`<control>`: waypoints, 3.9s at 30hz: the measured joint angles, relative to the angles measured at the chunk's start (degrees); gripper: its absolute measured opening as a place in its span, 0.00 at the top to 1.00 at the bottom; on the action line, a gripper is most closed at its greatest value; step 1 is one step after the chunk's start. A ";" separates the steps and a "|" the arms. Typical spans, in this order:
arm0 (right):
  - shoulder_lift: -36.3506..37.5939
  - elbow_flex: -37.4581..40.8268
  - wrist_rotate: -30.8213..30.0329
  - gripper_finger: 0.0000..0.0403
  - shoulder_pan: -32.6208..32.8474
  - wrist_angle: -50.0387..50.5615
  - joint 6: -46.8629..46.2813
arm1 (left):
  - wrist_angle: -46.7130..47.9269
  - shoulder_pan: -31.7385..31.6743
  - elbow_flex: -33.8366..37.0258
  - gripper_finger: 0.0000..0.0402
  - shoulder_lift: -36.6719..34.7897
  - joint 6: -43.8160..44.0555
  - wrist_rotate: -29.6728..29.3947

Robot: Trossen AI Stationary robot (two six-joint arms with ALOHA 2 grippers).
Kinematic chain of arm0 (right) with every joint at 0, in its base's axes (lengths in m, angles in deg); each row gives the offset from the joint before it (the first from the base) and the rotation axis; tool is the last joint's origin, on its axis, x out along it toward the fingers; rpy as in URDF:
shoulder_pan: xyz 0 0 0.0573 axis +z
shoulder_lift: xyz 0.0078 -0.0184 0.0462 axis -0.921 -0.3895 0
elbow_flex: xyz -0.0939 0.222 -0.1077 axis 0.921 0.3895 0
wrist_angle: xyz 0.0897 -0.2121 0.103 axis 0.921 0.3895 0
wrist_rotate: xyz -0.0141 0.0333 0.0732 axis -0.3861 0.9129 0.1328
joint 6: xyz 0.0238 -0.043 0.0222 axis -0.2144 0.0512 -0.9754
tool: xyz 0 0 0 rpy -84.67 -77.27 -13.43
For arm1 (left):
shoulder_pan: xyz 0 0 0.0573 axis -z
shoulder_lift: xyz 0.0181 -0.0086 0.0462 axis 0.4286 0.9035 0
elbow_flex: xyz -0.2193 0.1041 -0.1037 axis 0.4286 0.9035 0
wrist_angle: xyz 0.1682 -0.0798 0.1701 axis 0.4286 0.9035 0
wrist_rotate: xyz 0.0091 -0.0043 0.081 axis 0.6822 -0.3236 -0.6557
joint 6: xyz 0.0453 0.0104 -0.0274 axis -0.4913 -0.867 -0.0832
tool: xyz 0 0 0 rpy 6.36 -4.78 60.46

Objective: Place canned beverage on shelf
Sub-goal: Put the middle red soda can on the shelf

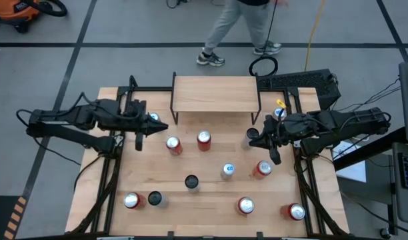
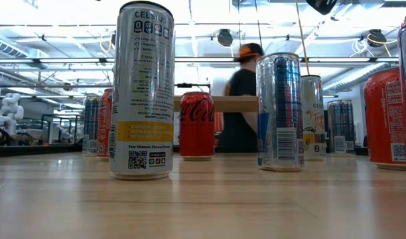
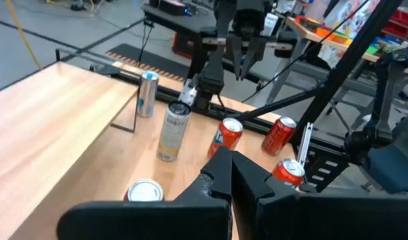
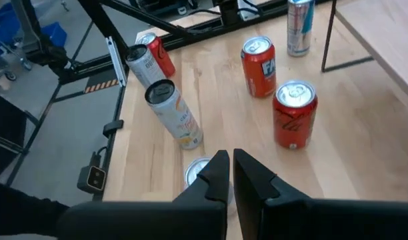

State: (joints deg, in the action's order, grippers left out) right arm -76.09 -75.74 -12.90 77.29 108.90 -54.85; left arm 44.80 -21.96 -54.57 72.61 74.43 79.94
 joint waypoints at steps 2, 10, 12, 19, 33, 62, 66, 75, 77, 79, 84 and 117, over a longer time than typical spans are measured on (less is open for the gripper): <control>0.50 0.00 0.00 1.00 0.00 1.35 -0.21 | -0.06 0.00 0.00 1.00 0.79 0.00 -0.01; 1.77 -0.02 3.02 1.00 -0.01 7.81 -2.39 | -3.70 0.00 0.00 1.00 4.31 0.00 -2.57; 1.77 -0.02 3.22 1.00 -0.02 9.52 -4.42 | -4.47 0.00 0.00 1.00 5.27 0.00 -2.99; 1.77 -0.02 10.46 1.00 0.00 10.59 -9.15 | -6.16 0.00 0.02 1.00 8.44 0.00 -4.50; 1.56 -0.02 7.80 1.00 -0.01 12.71 -17.72 | -10.94 0.00 0.04 1.00 11.10 -0.02 -1.86; -15.84 -22.46 6.41 1.00 8.70 27.20 -31.54 | -10.84 -0.02 0.07 1.00 11.18 1.97 -0.94; -16.94 -26.51 2.85 1.00 8.66 32.43 -31.21 | -10.79 -0.02 0.07 1.00 11.16 2.70 0.35; -16.85 -26.73 1.03 1.00 8.66 39.99 -28.67 | -9.65 -0.02 0.07 1.00 11.16 2.74 0.29; -16.95 -26.71 0.87 1.00 8.66 41.79 -27.22 | -9.13 0.00 0.07 1.00 11.16 2.49 -0.38; -16.98 -26.71 0.85 1.00 8.66 43.04 -25.80 | -8.01 -0.01 0.07 1.00 11.16 2.46 -1.36; -16.72 -26.71 0.96 1.00 8.68 43.75 -25.18 | -7.65 -0.02 0.07 1.00 11.16 0.15 -4.13; -16.80 -25.77 -3.67 0.65 14.05 47.87 -15.47 | -11.50 0.24 0.07 1.00 11.16 6.97 -8.55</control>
State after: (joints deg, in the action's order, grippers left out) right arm -92.90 -101.51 -16.58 91.35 156.77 -70.32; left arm 33.30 -21.72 -54.51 83.78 81.41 71.40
